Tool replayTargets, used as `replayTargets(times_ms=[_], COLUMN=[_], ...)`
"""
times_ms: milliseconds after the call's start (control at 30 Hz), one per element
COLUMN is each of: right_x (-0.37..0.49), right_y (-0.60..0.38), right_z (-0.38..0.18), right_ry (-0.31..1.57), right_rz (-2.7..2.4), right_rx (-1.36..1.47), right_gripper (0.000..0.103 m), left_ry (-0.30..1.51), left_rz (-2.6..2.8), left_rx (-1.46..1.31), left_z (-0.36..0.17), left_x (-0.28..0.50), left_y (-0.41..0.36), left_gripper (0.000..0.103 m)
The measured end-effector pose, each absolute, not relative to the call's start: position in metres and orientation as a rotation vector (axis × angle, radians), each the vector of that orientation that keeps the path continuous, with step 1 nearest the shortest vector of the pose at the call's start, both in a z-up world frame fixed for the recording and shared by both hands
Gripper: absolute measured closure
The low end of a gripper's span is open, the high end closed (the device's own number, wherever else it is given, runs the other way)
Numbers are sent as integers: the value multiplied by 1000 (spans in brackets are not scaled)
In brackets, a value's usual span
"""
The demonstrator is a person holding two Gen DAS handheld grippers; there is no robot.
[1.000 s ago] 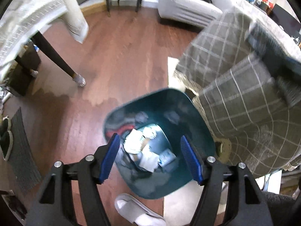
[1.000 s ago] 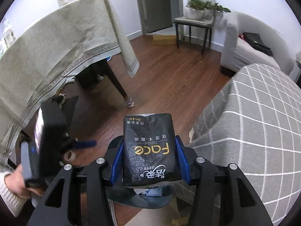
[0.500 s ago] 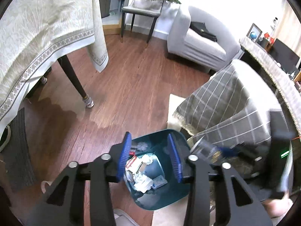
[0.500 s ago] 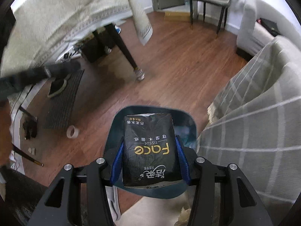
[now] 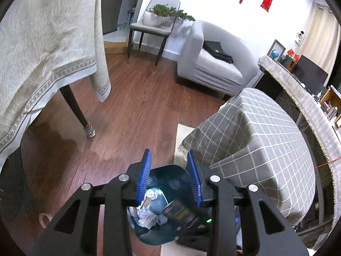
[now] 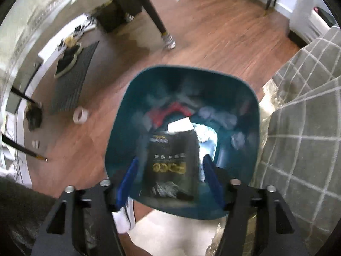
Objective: Collect trash
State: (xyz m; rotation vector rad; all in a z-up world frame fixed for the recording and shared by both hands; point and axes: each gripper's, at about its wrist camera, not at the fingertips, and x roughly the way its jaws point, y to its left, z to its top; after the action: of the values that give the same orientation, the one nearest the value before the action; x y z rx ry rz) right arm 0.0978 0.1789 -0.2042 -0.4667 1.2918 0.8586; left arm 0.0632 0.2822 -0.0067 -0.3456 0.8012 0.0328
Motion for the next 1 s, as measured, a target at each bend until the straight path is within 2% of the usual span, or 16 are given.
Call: replayTargets(times_ms=[233,300,433,667,800,933,1000], right_x=[93,94,99,102,100,103,109], right_y=[164,160,157,147,136,115,100], right_z=[-188,-178,-156,-107,-67,-27,-13], right_ry=[1264,1244,1191,1073,980,888,858], right_rz=[855,858,866,897,903,867,826], right_rx=[-464,-445,-410,-346,-318,-286,-261], right_gripper=[37,46,55,57,57,57,57], left_ry=[799,795,779,762,718,683,663], left_rz=[45,49,55,65,83,81,85], left_rx=[-331,-313,-284,-265,-160,-193,-193], left_z=[-2,2,10,21,37,55,62], left_x=[67,66,69,74,69,61,52], left_y=[273,269,264,257,246,245,238], left_gripper=[64,64,63,59,52,42,29])
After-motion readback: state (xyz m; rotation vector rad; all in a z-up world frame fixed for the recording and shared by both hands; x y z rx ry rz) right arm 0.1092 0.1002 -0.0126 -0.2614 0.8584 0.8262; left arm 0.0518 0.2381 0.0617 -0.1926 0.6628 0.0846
